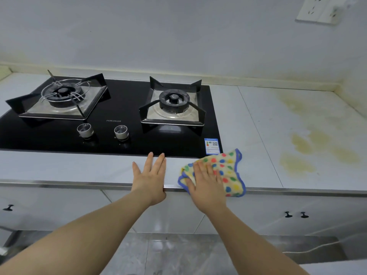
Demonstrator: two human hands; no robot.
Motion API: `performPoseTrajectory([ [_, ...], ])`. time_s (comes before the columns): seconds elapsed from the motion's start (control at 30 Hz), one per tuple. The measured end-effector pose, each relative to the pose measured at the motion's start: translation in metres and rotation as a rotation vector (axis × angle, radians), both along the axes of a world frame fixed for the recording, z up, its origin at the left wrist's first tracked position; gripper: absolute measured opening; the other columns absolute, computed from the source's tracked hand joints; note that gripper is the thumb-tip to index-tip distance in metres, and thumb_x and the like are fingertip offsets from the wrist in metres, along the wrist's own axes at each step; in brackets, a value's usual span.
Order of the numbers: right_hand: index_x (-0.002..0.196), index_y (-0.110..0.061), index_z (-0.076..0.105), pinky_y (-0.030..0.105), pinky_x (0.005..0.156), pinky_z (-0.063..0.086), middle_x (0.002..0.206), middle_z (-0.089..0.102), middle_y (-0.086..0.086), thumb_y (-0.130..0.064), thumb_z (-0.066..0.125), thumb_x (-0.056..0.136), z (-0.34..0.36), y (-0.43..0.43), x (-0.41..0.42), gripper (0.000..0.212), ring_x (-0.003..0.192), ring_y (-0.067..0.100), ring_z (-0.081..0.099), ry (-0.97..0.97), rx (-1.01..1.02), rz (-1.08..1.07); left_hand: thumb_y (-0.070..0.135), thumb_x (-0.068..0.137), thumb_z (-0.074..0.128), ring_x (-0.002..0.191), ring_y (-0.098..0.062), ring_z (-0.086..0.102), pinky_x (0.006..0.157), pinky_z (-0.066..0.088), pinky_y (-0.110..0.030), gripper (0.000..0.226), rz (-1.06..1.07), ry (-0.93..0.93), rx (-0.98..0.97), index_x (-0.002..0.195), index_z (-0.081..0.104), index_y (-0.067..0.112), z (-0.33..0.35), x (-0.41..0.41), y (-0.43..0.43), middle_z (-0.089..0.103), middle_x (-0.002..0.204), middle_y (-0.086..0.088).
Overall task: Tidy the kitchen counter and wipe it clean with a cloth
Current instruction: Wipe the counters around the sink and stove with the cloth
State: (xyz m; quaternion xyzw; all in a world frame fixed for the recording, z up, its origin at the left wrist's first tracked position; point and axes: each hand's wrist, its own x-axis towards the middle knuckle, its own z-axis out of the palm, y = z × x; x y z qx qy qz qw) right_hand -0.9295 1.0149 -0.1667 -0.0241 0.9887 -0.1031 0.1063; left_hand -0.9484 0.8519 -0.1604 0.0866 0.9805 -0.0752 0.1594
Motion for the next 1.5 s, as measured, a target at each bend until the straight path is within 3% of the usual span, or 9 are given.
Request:
performPoseTrajectory([
  [0.1, 0.151, -0.028, 0.008, 0.035, 0.119, 0.0, 0.159, 0.006, -0.01, -0.062, 0.001, 0.086, 0.0, 0.043, 0.0, 0.073, 0.147, 0.012, 0.001, 0.018, 0.029, 0.008, 0.042, 0.087, 0.05, 0.144, -0.029, -0.021, 0.113, 0.002, -0.059, 0.091, -0.095, 0.006, 0.032, 0.149, -0.008, 0.012, 0.001, 0.003, 0.019, -0.023, 0.156, -0.004],
  [0.27, 0.151, -0.024, 0.0, 0.047, 0.118, -0.003, 0.16, -0.002, -0.006, -0.048, 0.017, 0.099, 0.004, 0.076, -0.006, 0.06, 0.148, 0.017, -0.004, -0.031, 0.052, -0.261, 0.046, 0.084, 0.058, 0.144, -0.028, -0.021, 0.114, -0.002, -0.058, 0.103, -0.146, -0.005, 0.107, 0.149, -0.015, 0.015, 0.008, -0.006, 0.056, -0.021, 0.157, -0.002],
  [0.47, 0.151, -0.025, 0.001, 0.04, 0.118, -0.005, 0.16, -0.001, -0.007, -0.051, 0.015, 0.098, -0.002, 0.071, 0.004, 0.061, 0.148, 0.015, -0.005, 0.01, 0.044, 0.005, 0.07, 0.074, 0.056, 0.145, -0.03, -0.016, 0.113, 0.0, -0.06, 0.115, -0.106, -0.038, 0.097, 0.149, -0.012, 0.016, 0.01, -0.018, 0.082, -0.014, 0.158, 0.001],
  [0.67, 0.152, -0.02, -0.002, 0.044, 0.119, -0.003, 0.16, -0.006, -0.002, -0.047, 0.016, 0.1, 0.006, 0.112, -0.012, 0.061, 0.147, 0.021, -0.007, -0.025, 0.046, -0.296, 0.068, 0.07, 0.062, 0.146, -0.026, -0.01, 0.114, 0.003, -0.06, 0.116, -0.098, -0.035, 0.128, 0.15, -0.007, 0.021, 0.018, -0.018, 0.078, -0.007, 0.158, 0.006],
  [0.87, 0.151, -0.021, -0.003, 0.04, 0.118, -0.006, 0.16, -0.005, -0.003, -0.048, 0.018, 0.1, 0.0, 0.08, -0.006, 0.062, 0.147, 0.018, -0.008, 0.015, 0.001, -0.012, 0.07, 0.07, 0.061, 0.146, -0.027, -0.007, 0.113, 0.001, -0.061, 0.116, -0.093, -0.019, 0.074, 0.15, -0.008, 0.022, 0.019, -0.018, 0.083, -0.006, 0.158, 0.004],
  [1.13, 0.152, -0.019, -0.002, 0.043, 0.118, -0.005, 0.16, -0.006, -0.002, -0.049, 0.015, 0.099, -0.002, 0.141, -0.012, 0.063, 0.148, 0.021, -0.006, 0.019, 0.048, -0.281, 0.078, 0.059, 0.062, 0.145, -0.03, -0.006, 0.108, 0.0, -0.067, 0.127, -0.157, -0.031, 0.066, 0.148, -0.014, 0.03, 0.022, -0.028, 0.111, -0.006, 0.157, 0.002],
  [1.33, 0.119, -0.015, 0.065, 0.042, 0.1, 0.026, 0.123, 0.065, 0.004, -0.051, 0.021, 0.093, -0.014, 0.105, 0.007, 0.062, 0.113, 0.025, 0.063, 0.007, -0.009, -0.098, 0.08, 0.062, 0.055, 0.143, -0.035, -0.021, 0.107, -0.006, -0.067, 0.124, -0.221, -0.031, 0.08, 0.147, -0.018, 0.029, 0.007, -0.034, 0.143, -0.016, 0.157, -0.007],
  [1.4, 0.127, -0.02, 0.059, 0.04, 0.104, 0.023, 0.132, 0.059, -0.003, -0.059, 0.01, 0.093, -0.008, 0.126, 0.008, 0.071, 0.121, 0.019, 0.057, -0.028, 0.002, -0.098, 0.082, 0.06, 0.055, 0.142, -0.034, -0.024, 0.108, -0.009, -0.065, 0.128, -0.287, -0.048, 0.064, 0.147, -0.018, 0.025, 0.007, -0.038, 0.141, -0.019, 0.156, -0.009],
  [1.5, 0.151, -0.025, 0.01, 0.046, 0.117, -0.001, 0.159, 0.005, -0.01, -0.07, 0.009, 0.087, 0.003, 0.17, -0.005, 0.078, 0.147, 0.011, 0.006, -0.019, 0.027, -0.178, 0.081, 0.061, 0.056, 0.142, -0.033, -0.025, 0.109, -0.012, -0.062, 0.129, -0.422, -0.1, 0.06, 0.148, -0.017, 0.022, 0.01, -0.047, 0.146, -0.021, 0.157, -0.005],
])
